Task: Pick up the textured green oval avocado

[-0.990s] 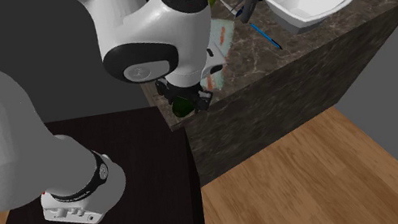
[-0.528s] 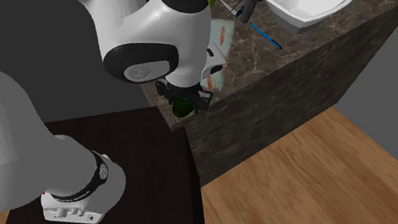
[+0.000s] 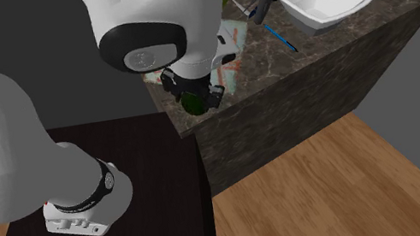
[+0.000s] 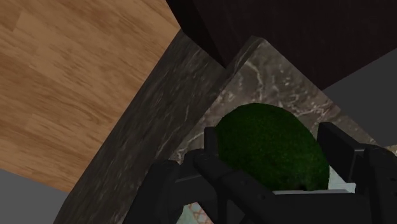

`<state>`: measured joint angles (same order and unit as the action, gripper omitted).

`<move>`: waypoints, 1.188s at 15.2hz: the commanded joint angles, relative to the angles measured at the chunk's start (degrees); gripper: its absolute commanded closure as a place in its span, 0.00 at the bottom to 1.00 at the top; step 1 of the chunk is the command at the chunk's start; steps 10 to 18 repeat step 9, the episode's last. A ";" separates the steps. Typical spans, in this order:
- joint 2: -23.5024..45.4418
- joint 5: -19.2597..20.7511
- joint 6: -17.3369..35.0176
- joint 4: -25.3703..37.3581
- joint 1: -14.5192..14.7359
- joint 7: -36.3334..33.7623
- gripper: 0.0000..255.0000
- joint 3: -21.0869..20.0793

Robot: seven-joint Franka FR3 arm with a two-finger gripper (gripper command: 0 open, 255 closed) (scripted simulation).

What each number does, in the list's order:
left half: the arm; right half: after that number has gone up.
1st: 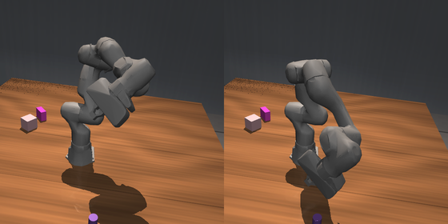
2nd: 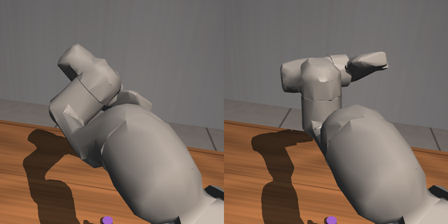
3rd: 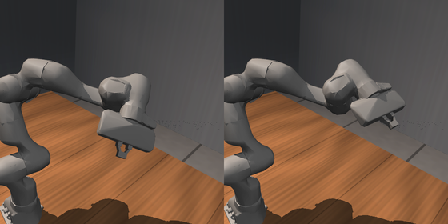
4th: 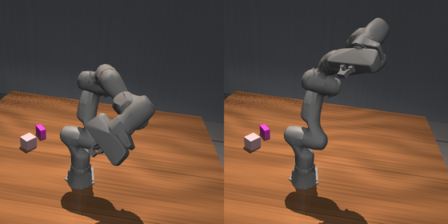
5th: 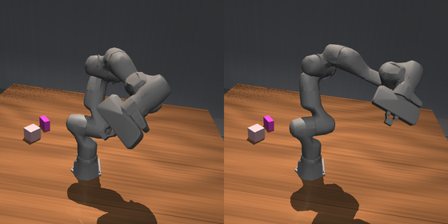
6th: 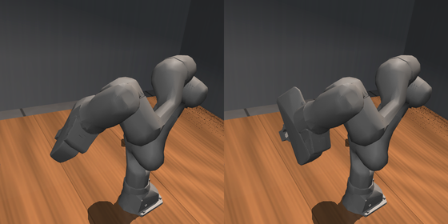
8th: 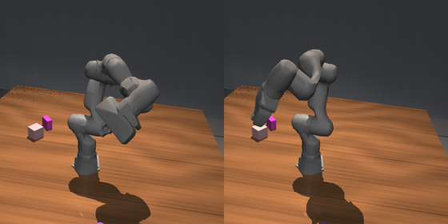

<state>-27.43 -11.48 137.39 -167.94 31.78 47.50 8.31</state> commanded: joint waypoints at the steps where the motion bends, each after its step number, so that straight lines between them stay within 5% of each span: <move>1: -2.07 0.66 -2.55 0.50 -0.46 -0.84 1.00 -0.38; 7: -6.70 1.95 -9.19 2.62 -1.39 -2.57 1.00 -1.05; 18: -6.81 1.98 -9.36 2.67 -1.41 -2.61 1.00 -1.07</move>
